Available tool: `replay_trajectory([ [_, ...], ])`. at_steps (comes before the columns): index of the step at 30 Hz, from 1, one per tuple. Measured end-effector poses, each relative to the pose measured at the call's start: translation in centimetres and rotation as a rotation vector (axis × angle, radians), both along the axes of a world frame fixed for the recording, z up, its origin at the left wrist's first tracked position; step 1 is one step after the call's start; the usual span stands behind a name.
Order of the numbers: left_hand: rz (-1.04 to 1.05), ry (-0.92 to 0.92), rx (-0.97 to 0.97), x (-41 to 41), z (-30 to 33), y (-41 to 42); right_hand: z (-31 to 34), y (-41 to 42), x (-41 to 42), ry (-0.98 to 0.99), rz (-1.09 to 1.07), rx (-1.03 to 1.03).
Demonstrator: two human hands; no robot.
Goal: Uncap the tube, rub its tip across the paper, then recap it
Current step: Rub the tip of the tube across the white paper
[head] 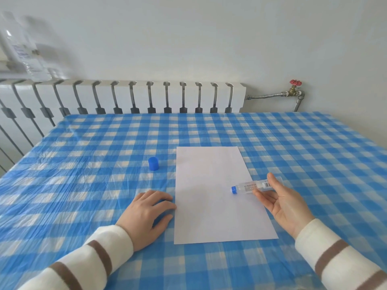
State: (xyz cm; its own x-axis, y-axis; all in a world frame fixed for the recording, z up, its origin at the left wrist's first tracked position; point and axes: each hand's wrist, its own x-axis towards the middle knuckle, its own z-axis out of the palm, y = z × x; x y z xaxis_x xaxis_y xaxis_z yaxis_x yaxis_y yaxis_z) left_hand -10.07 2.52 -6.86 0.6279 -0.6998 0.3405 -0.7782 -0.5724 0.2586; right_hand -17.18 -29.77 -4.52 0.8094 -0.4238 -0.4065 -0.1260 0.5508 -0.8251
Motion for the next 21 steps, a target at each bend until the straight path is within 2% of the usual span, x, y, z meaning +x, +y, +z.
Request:
replay_trajectory([
  [21, 0.003, 0.004, -0.005, 0.0, 0.1, -0.1, -0.4, -2.7, -1.1, -0.031, -0.049, -0.041],
])
